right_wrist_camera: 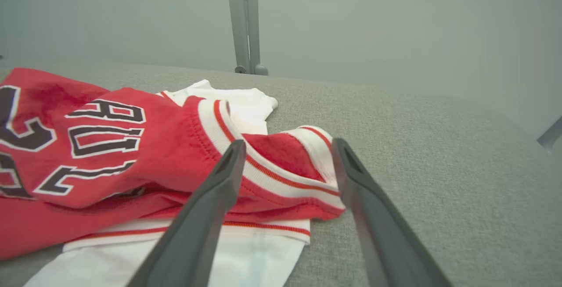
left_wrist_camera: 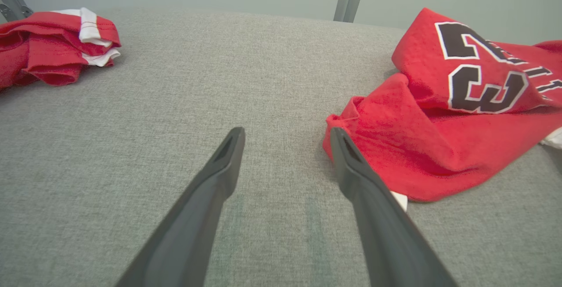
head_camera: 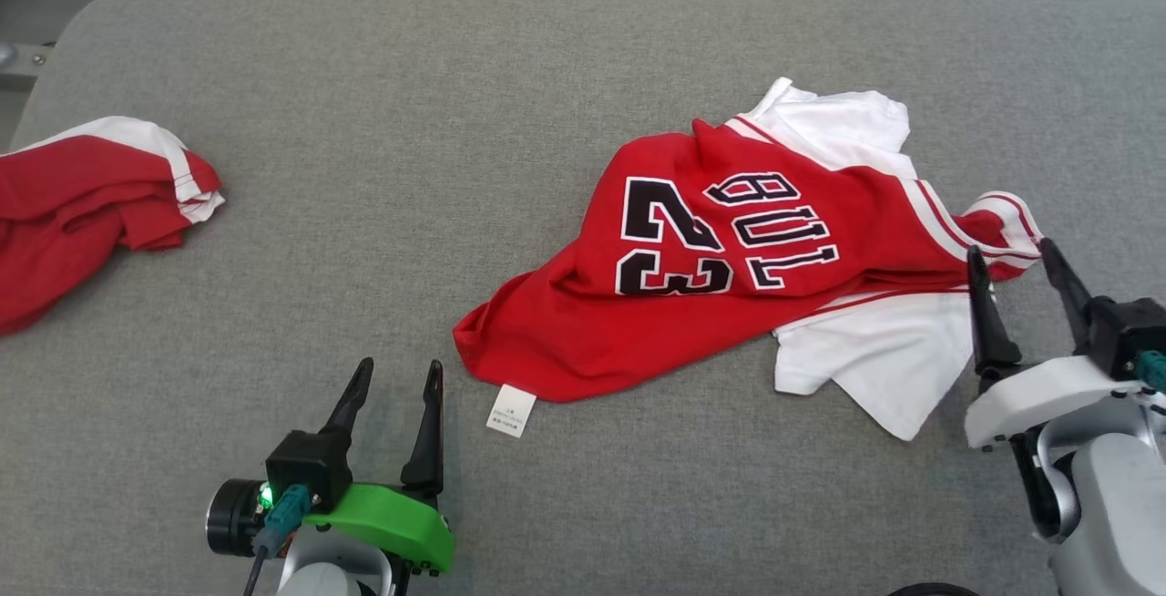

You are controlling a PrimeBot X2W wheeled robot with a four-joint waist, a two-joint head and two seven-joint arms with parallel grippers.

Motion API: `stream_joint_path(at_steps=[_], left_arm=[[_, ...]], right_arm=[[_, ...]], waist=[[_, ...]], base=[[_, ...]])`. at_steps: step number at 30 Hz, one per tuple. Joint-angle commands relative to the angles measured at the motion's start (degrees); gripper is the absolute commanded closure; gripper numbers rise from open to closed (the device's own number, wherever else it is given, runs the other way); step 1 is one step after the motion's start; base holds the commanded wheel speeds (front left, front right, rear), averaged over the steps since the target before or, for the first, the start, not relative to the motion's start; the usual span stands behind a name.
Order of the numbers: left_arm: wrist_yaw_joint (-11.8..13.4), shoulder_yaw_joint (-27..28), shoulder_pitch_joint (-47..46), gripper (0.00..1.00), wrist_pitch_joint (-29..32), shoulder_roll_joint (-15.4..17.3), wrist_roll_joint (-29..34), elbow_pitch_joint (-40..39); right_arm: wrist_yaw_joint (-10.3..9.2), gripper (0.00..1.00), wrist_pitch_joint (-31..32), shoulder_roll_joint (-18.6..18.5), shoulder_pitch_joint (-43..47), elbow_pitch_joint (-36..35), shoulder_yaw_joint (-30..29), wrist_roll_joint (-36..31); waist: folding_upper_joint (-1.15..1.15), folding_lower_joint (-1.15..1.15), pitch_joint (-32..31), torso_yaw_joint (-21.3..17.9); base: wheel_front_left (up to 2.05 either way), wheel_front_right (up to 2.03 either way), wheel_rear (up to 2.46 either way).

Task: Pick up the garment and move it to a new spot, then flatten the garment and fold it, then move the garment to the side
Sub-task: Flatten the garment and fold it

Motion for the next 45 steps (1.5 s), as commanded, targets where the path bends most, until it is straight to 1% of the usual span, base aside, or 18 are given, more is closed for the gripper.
stream_joint_path(at_steps=[1, 4, 11, 18, 19, 20, 21, 22, 23, 27, 31, 34, 38, 40, 42, 43, 44, 45], left_arm=[[-0.53, -0.07, 0.16, 0.0, 0.06, 0.1, 0.49, 0.33], [-1.33, -0.32, -1.37, 0.0, 0.06, 0.1, 1.89, 1.03], [-2.12, -0.68, -4.35, 0.0, 0.06, 0.12, 4.43, 3.3], [-1.1, 0.44, -6.52, 0.0, 0.06, 0.11, 5.29, 6.95], [-1.16, 0.48, -6.58, 0.04, 0.06, 0.11, 5.29, 7.46], [-1.11, 0.67, -6.67, 0.47, 0.06, 0.13, 5.15, 8.06], [-0.94, 0.87, -6.68, 0.7, 0.06, 0.13, 5.02, 8.74], [-1.09, 1.03, -6.78, 0.99, 0.06, 0.13, 4.83, 9.35], [-1.22, 1.22, -6.92, 1.0, 0.06, 0.12, 4.56, 9.92], [-0.4, 2.62, -6.99, 1.0, 0.06, 0.12, 3.2, 10.55], [0.36, 4.97, -5.46, 1.0, 0.06, 0.15, 0.64, 8.2], [1.77, 8.25, -4.11, 1.0, 0.06, 0.18, -3.32, 5.61], [4.94, 12.61, -1.61, 1.0, 0.06, 0.09, -10.65, 3.86], [5.56, 13.22, -0.67, 1.0, 0.06, 0.07, -12.82, 4.15], [5.73, 13.34, -0.3, 1.0, 0.05, 0.13, -13.23, 4.34], [5.9, 13.57, 0.08, 0.75, 0.05, 0.18, -13.83, 4.44], [5.95, 13.73, 0.48, 0.34, 0.06, 0.2, -14.18, 4.66], [5.96, 13.6, 0.81, 0.0, 0.06, 0.17, -14.31, 4.95]], right_arm=[[-0.1, 0.0, -0.02, 0.82, 1.64, -1.51, 0.74, -0.45], [-0.1, 0.0, -0.02, 2.61, 3.13, -4.26, 3.03, -0.22], [-0.1, 0.0, -0.02, 3.1, 3.54, -4.74, 5.99, 0.82], [-0.1, 0.0, -0.02, 3.04, 3.47, -4.29, 7.24, 1.43], [-0.1, 0.0, -0.02, 2.98, 3.45, -4.2, 7.2, 1.53], [-0.1, 0.0, -0.02, 2.94, 3.41, -4.11, 7.24, 1.61], [-0.1, 0.0, -0.02, 2.92, 3.36, -4.04, 7.29, 1.77], [-0.1, 0.0, -0.02, 2.97, 3.33, -4.0, 7.36, 1.88], [-0.1, 0.0, -0.02, 3.01, 3.31, -3.99, 7.42, 1.89], [-0.1, 0.0, -0.02, 3.01, 2.91, -4.1, 7.54, 1.96], [-0.1, 0.0, -0.02, 3.01, 3.19, -4.34, 7.3, 2.09], [-0.1, 0.0, -0.02, 3.31, 3.89, -4.42, 7.0, 2.21], [-0.1, 0.0, -0.02, 3.74, 4.45, -4.13, 6.91, 2.48], [-0.1, 0.0, -0.02, 4.03, 4.47, -3.91, 7.05, 2.52], [-0.1, 0.0, -0.02, 4.17, 4.44, -3.79, 7.21, 2.58], [-0.1, 0.0, -0.02, 4.22, 4.49, -3.63, 7.43, 2.56], [-0.1, 0.0, -0.02, 4.29, 4.48, -3.5, 7.62, 2.57], [-0.1, 0.0, -0.02, 4.29, 4.45, -3.45, 7.78, 2.61]], waist=[[-0.01, 0.0, -0.69, -1.33], [-0.01, 0.0, -0.75, -3.64], [-0.01, 0.0, 0.44, -6.88], [-0.01, 0.0, 1.51, -9.07], [-0.01, 0.0, 1.59, -9.19], [-0.01, 0.0, 1.64, -9.28], [-0.01, 0.0, 1.67, -9.36], [-0.01, 0.0, 1.69, -9.41], [-0.01, 0.0, 1.71, -9.45], [-0.01, 0.0, 1.6, -9.3], [-0.01, 0.0, 0.89, -8.51], [-0.01, 0.0, 0.24, -7.58], [-0.01, 0.0, -0.55, -6.06], [-0.01, 0.0, -0.8, -5.35], [-0.01, 0.0, -0.86, -5.08], [-0.01, 0.0, -0.93, -4.8], [-0.01, 0.0, -0.95, -4.6], [-0.01, 0.0, -0.96, -4.46]], base=[[0.0, 0.0, 0.0], [0.0, 0.0, 0.0], [0.0, 0.0, 0.0], [0.0, 0.0, 0.0], [0.0, 0.0, 0.0], [0.0, 0.0, 0.0], [0.0, 0.0, 0.0], [0.0, 0.0, 0.0], [0.0, 0.0, 0.0], [0.0, 0.0, 0.0], [0.0, 0.0, 0.0], [0.0, 0.0, 0.0], [0.0, 0.0, 0.0], [0.0, 0.0, 0.0], [0.0, 0.0, 0.0], [0.0, 0.0, 0.0], [0.0, 0.0, 0.0], [0.0, 0.0, 0.0]])
